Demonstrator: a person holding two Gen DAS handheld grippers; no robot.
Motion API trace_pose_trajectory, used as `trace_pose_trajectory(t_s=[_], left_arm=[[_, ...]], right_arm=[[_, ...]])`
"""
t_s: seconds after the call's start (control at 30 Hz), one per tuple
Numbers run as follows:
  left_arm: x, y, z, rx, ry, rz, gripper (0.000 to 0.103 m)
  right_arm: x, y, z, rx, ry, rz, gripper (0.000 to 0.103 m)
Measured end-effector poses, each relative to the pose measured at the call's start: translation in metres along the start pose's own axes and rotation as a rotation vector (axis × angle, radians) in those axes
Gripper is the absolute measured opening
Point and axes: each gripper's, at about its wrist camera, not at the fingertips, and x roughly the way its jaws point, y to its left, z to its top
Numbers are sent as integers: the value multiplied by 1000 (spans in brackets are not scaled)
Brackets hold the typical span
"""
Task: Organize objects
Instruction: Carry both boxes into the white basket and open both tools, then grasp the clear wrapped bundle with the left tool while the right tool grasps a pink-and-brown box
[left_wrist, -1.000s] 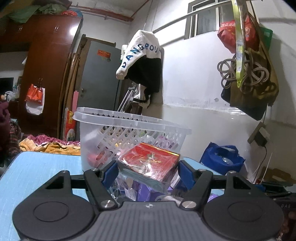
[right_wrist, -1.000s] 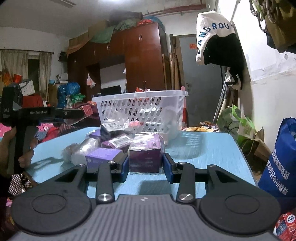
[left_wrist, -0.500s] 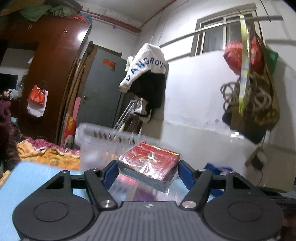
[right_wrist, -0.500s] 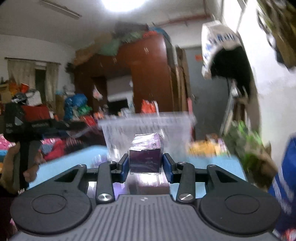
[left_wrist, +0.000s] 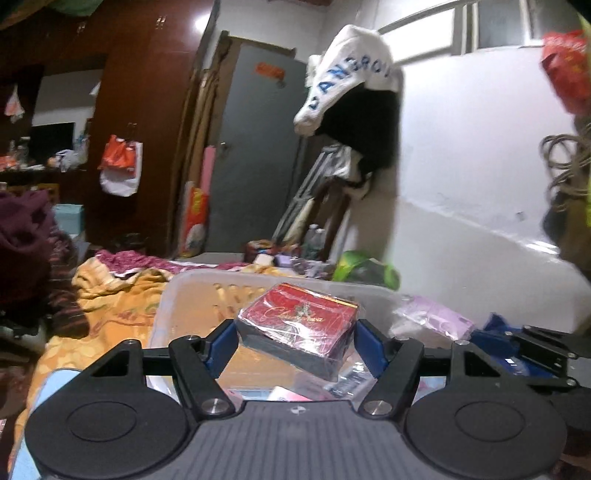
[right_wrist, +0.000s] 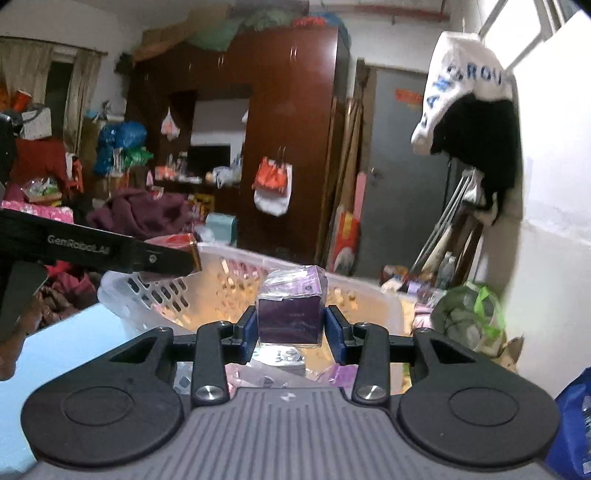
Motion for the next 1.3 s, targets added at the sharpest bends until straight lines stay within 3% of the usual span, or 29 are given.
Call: trace_pose_trajectory(t_s=[0.03, 0.07, 0.1, 0.17, 0.2, 0.3, 0.4, 0.5, 0.67, 0.8, 0.87, 1.03, 1.1, 1.2, 1.3], left_arm=[[3, 1, 1, 4, 0, 20, 81], [5, 1, 2, 3, 3, 42, 88], [4, 0, 3, 4, -2, 49, 98], [-6, 1, 1, 12, -19, 18, 103], [-14, 2, -3, 17, -34, -10, 103], [-47, 6, -27, 24, -60, -71, 103], [-70, 6, -67, 63, 26, -75, 103], [-93, -2, -112, 137, 50, -15, 103], [-108, 2, -157, 122, 118, -66, 102], [-116, 2, -174, 152, 119, -59, 102], [-112, 4, -179, 135, 141, -66, 97], [-107, -3, -178, 162, 144, -45, 97], [-103, -7, -178, 179, 151, -28, 95], [-104, -6, -180, 150, 131, -50, 75], [-104, -5, -182, 139, 111, -59, 69]], right_arm=[[5, -2, 1, -2, 20, 14, 45], [8, -2, 2, -6, 26, -3, 54], [3, -1, 1, -7, 3, -41, 73], [-16, -4, -2, 23, -71, -62, 100], [-29, -5, -6, 45, -95, -35, 103], [-69, -7, -29, 99, -90, 41, 103], [-95, 2, -71, 56, -49, 17, 103], [-97, 6, -108, 71, 45, 16, 103], [-89, 2, -123, 122, 124, 47, 99], [-76, 6, -117, 105, 153, 49, 89], [-72, 7, -118, 109, 161, 58, 87], [-68, 6, -131, 118, 177, 50, 82], [-69, 5, -133, 125, 174, 55, 75], [-70, 5, -134, 118, 171, 52, 66], [-70, 6, -134, 109, 172, 41, 62]])
